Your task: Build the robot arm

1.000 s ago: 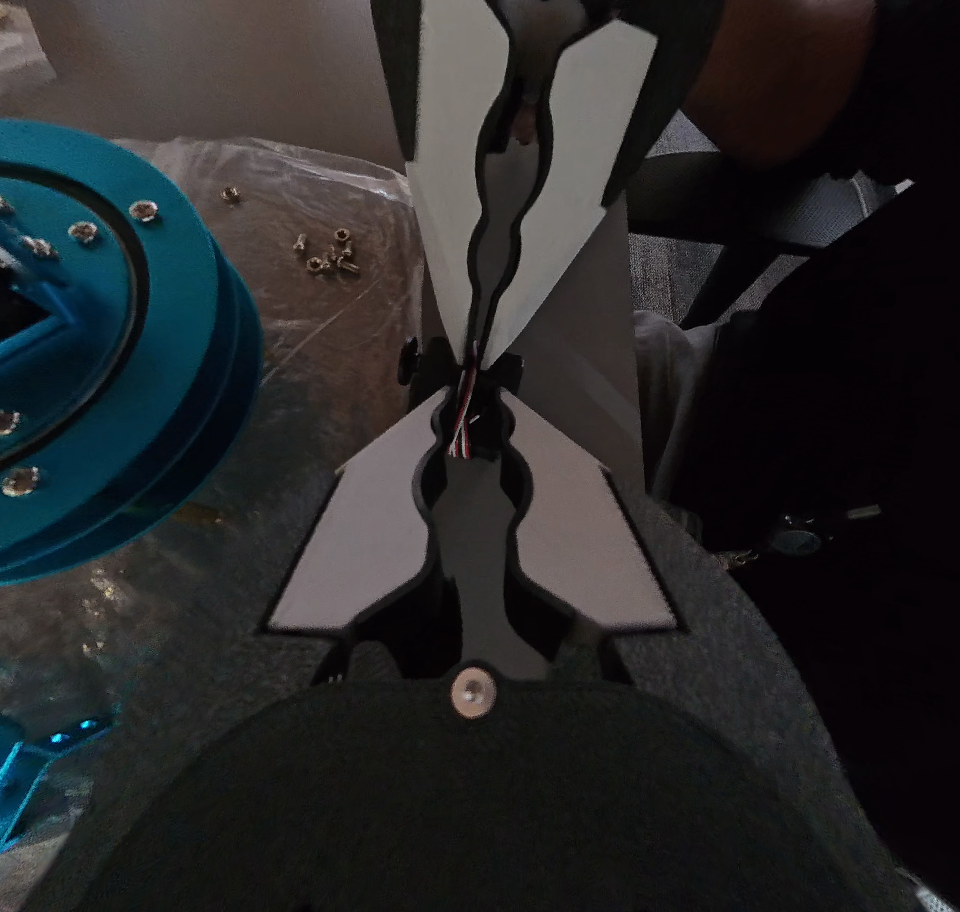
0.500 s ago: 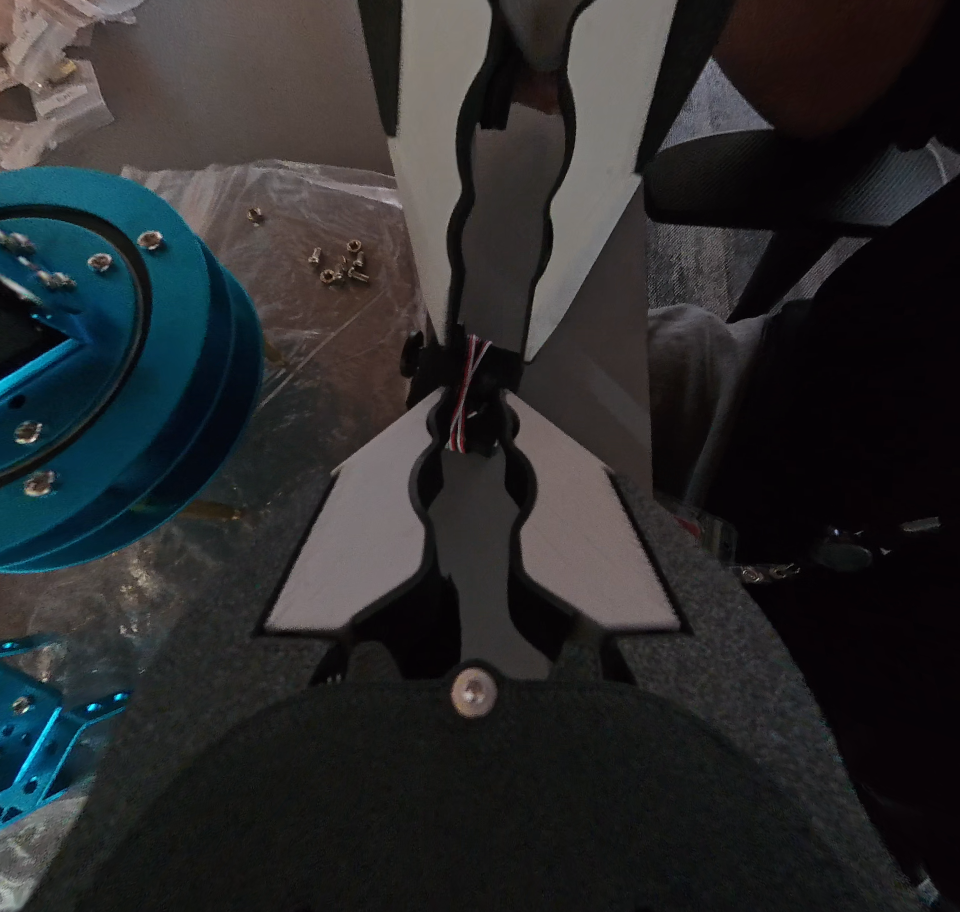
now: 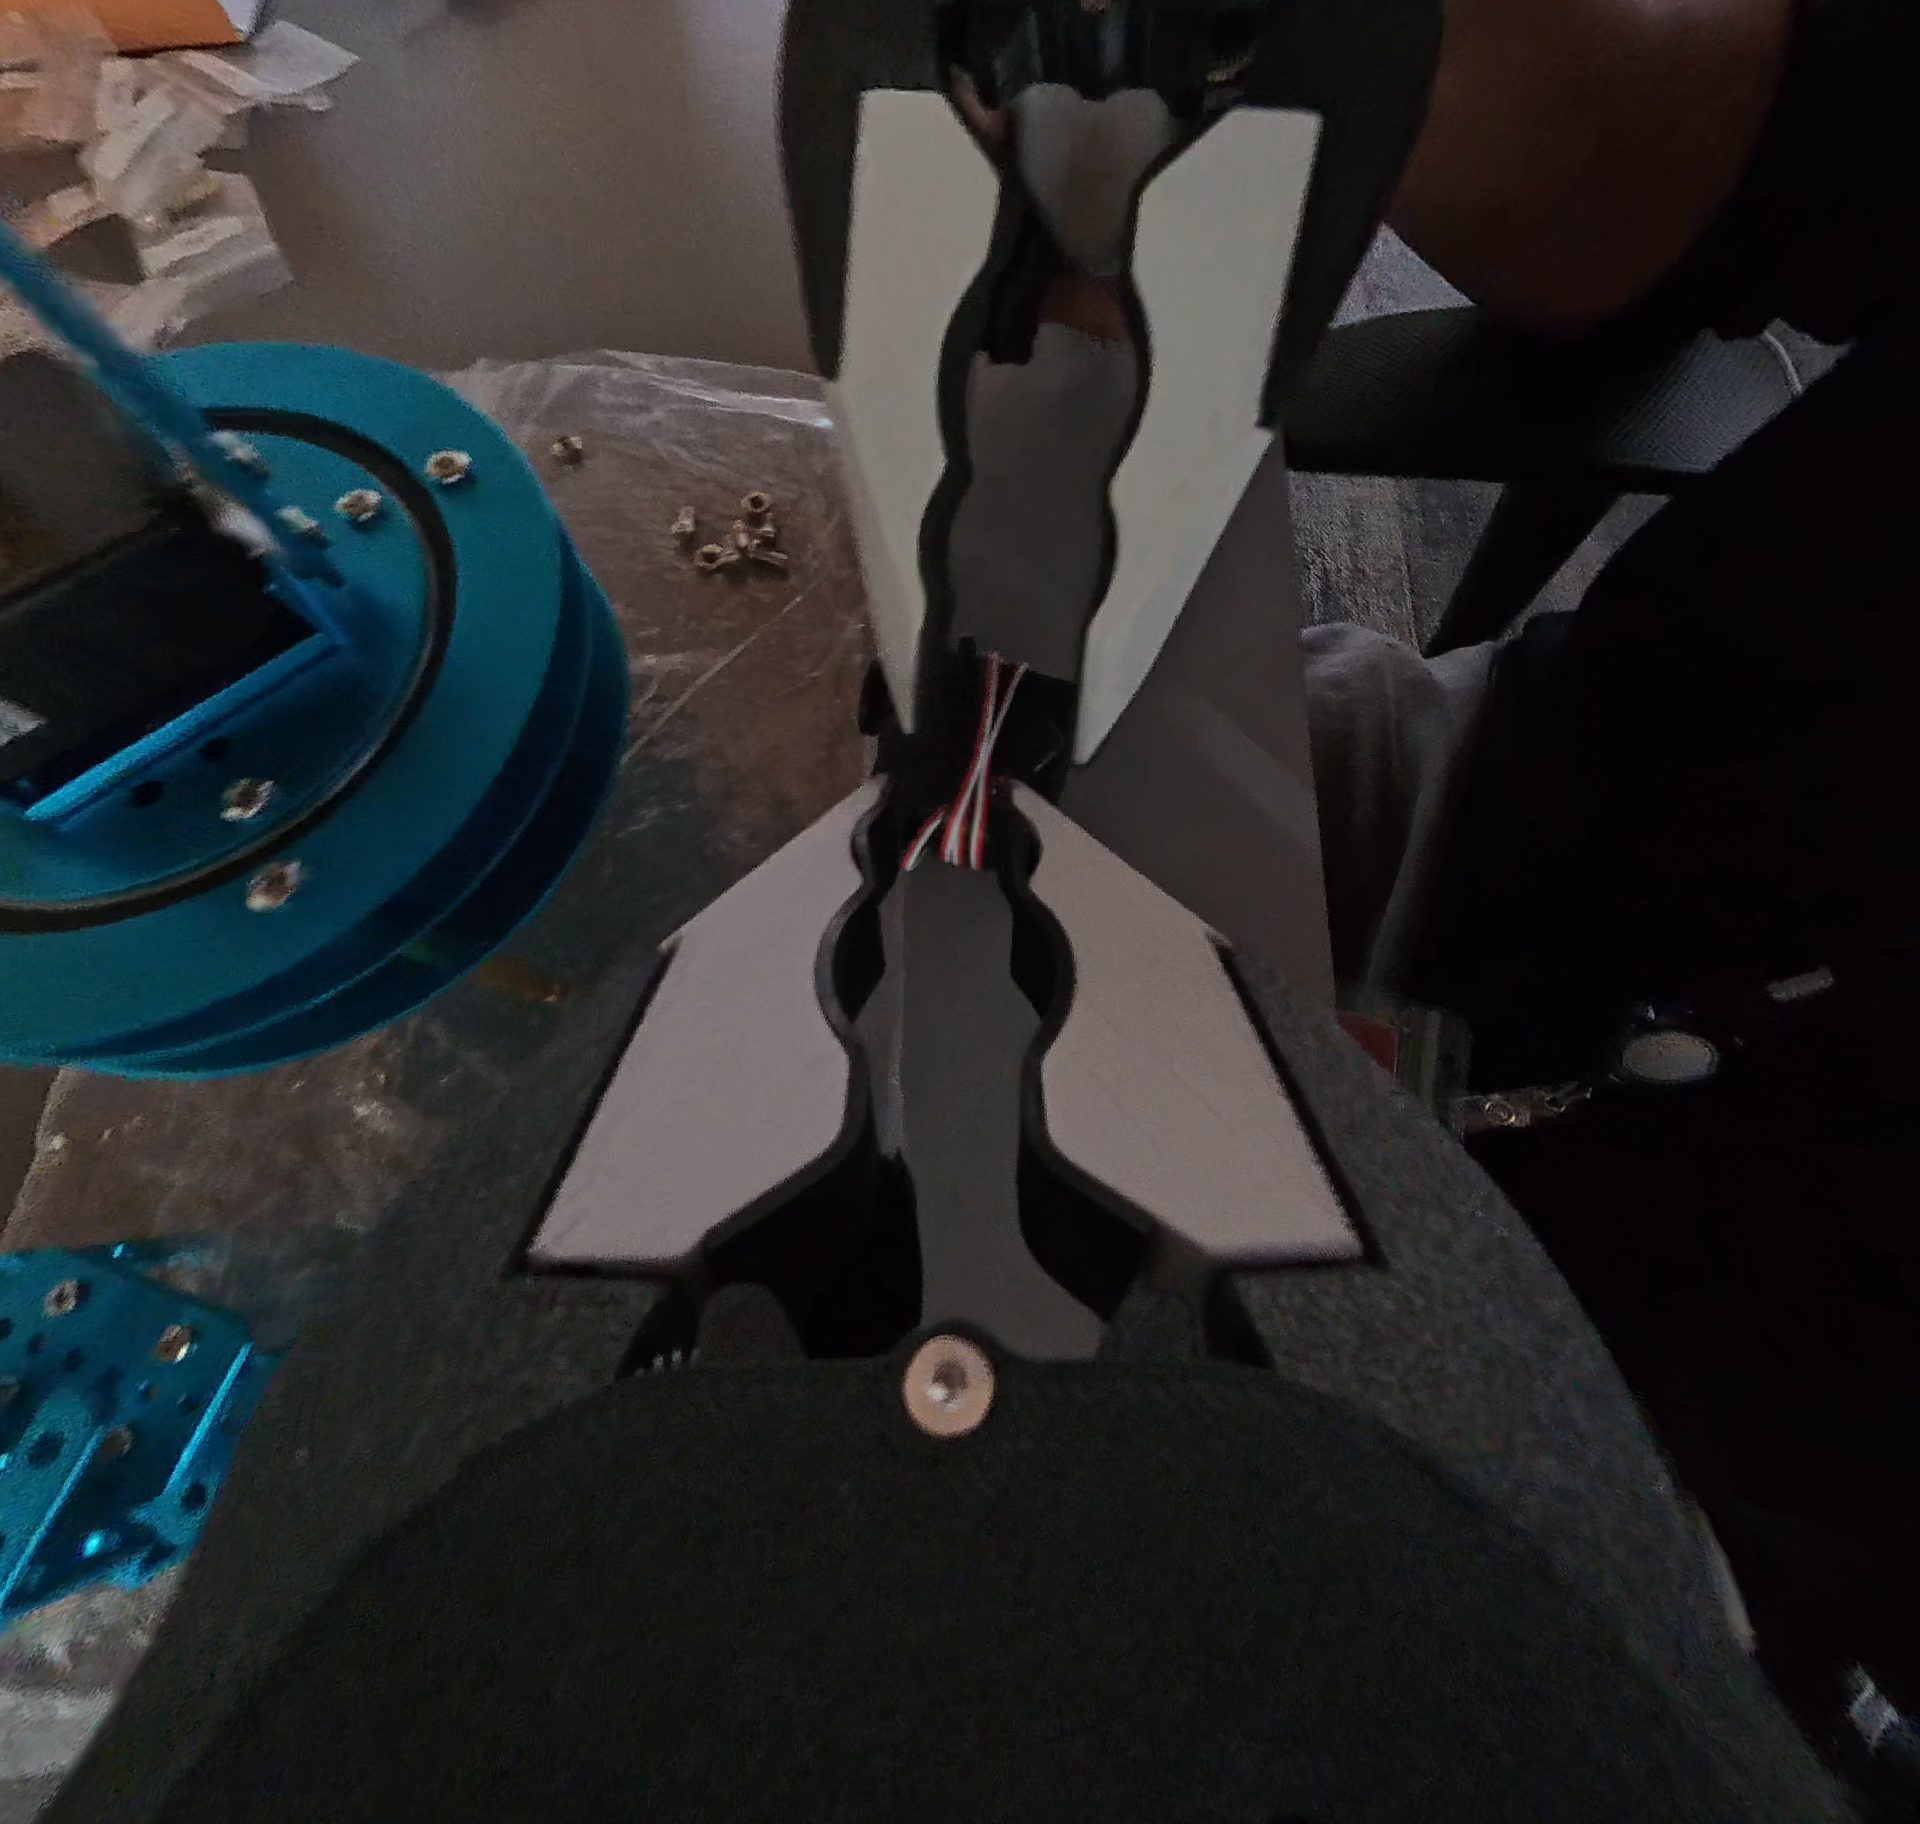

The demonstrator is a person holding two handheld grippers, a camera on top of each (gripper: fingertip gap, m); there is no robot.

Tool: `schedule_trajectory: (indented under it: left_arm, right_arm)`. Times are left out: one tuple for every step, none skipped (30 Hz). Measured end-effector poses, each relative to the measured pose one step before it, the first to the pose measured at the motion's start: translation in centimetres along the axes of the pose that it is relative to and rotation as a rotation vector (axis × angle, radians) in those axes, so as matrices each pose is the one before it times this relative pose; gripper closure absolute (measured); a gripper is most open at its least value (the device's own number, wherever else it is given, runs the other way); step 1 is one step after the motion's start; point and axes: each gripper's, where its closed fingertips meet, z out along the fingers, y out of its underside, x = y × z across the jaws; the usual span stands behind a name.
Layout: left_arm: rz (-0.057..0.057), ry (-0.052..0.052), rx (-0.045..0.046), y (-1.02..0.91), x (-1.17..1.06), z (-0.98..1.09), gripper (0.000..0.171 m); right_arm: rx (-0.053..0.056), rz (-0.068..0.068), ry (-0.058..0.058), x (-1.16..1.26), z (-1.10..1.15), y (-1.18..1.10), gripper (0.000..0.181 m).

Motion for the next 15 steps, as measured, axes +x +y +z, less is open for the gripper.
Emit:
schedule_trajectory:
  left_arm:
    - [0.0211,0.0081,-0.02446,0.255,0.154,0.384,0.154]
    - [0.0167,-0.0025,-0.02424,0.268,-0.040,0.373,0.154]
    - [0.0037,-0.0008,-0.00651,0.001,-0.064,0.217,0.154]
    - [-0.0065,0.0056,0.00405,-0.160,0.028,0.075,0.163]
    - [-0.0023,0.0019,0.00071,-0.077,0.038,0.054,0.164]
    - [0.0087,-0.0034,0.00296,-0.045,0.048,-0.010,0.165]
    - [0.0182,-0.0078,0.00436,-0.030,0.072,-0.067,0.167]
    - [0.0191,-0.0091,0.00594,-0.043,0.081,-0.080,0.168]
    - [0.0113,-0.0062,0.00708,-0.033,0.099,-0.074,0.169]
    - [0.0009,-0.0013,0.00888,-0.032,0.127,-0.054,0.170]
    - [-0.0080,0.0017,0.01082,-0.014,0.092,-0.003,0.170]
    - [-0.0148,0.0038,0.01250,-0.024,0.061,-0.001,0.171]
    - [-0.0191,0.0074,0.01123,-0.007,0.045,-0.024,0.171]
    - [-0.0206,0.0062,0.00960,-0.027,0.031,-0.021,0.171]
    - [-0.0169,0.0025,0.00829,-0.028,0.006,0.006,0.171]
  right_arm:
    - [-0.0142,-0.0065,0.0037,0.010,0.223,0.239,0.159]
    - [0.0022,-0.0061,0.0056,0.026,0.108,0.004,0.163]
    - [-0.0032,-0.0086,-0.0037,-0.111,-0.009,0.043,0.166]
    - [-0.0038,-0.0072,0.0084,0.077,-0.069,0.029,0.167]
    - [-0.0071,-0.0038,0.0068,0.039,-0.084,0.041,0.167]
    - [-0.0056,-0.0062,0.0042,-0.020,-0.053,0.042,0.168]
    - [-0.0020,-0.0065,0.0040,-0.015,-0.039,0.014,0.169]
    - [-0.0013,0.0021,0.0020,0.001,-0.021,0.016,0.170]
    - [-0.0064,0.0048,0.0016,0.048,-0.071,0.070,0.170]
    - [-0.0083,-0.0014,0.0089,0.104,-0.117,0.101,0.171]
    - [-0.0062,-0.0099,0.0099,0.063,-0.065,0.067,0.171]
    - [-0.0079,-0.0130,0.0120,0.022,-0.022,0.024,0.171]
    - [-0.0091,-0.0118,0.0129,-0.042,0.001,0.002,0.172]
    - [-0.0090,-0.0224,0.0177,-0.002,-0.003,-0.013,0.172]
    - [-0.0093,-0.0217,0.0217,0.073,-0.004,-0.013,0.172]
